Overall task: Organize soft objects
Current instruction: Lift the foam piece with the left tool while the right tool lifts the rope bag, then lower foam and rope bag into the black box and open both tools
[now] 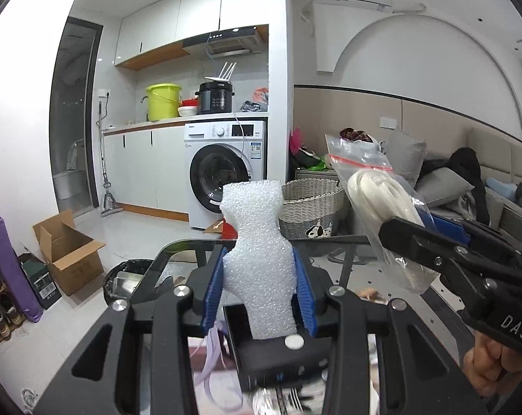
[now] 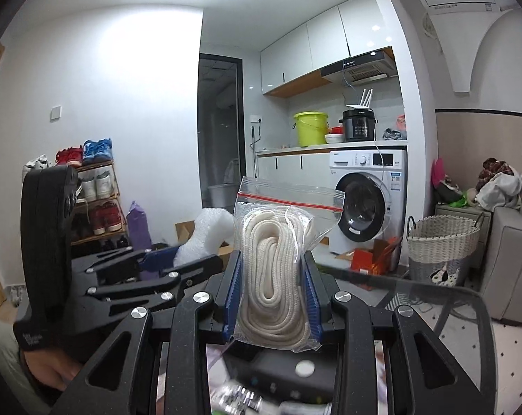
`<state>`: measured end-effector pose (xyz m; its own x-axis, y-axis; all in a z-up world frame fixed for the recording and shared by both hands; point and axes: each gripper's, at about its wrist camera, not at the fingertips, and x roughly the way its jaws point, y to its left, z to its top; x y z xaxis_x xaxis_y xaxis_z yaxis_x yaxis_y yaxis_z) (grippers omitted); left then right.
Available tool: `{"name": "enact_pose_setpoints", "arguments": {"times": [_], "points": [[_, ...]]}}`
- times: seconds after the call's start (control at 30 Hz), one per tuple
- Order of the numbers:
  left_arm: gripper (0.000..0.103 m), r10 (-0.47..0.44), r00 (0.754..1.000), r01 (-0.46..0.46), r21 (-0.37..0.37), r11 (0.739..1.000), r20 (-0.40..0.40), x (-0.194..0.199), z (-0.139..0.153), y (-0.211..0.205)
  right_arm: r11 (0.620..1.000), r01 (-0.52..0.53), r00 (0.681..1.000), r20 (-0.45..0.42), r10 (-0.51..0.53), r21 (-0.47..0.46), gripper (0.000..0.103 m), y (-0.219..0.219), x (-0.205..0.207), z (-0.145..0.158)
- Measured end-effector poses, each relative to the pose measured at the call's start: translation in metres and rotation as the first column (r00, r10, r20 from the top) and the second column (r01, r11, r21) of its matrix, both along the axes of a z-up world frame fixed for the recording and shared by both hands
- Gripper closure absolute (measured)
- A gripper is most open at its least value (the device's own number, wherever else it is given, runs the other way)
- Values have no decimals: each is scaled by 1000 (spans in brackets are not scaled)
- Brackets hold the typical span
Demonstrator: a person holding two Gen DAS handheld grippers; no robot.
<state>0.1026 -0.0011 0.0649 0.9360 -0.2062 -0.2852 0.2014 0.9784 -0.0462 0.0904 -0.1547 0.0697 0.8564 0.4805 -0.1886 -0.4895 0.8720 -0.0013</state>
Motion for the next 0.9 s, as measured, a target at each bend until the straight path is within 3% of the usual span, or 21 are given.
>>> {"name": "enact_pose_setpoints", "arguments": {"times": [0.17, 0.43, 0.57, 0.7, 0.8, 0.9], "points": [[66, 33, 999, -34, -44, 998, -39, 18, -3, 2, 999, 34, 999, -10, -34, -1, 71, 4, 28, 0], [66, 7, 997, -8, -10, 1000, -74, 34, -9, -13, 998, 50, 996, -68, -52, -29, 71, -1, 63, -17], [66, 6, 989, -9, -19, 1000, -148, 64, -22, -12, 996, 59, 992, -103, -66, -66, 71, 3, 86, -25], [66, 48, 977, -44, 27, 999, -208, 82, -39, -16, 994, 52, 980, -186, -70, -99, 71, 6, 112, -41], [66, 48, 963, -26, 88, 996, -266, 89, -51, -28, 988, 34, 956, -282, -77, -153, 71, 8, 131, -57], [66, 12, 943, 22, 96, 995, -334, 94, -61, -35, 983, 21, 925, -369, -90, -185, 71, 5, 145, -77]]}}
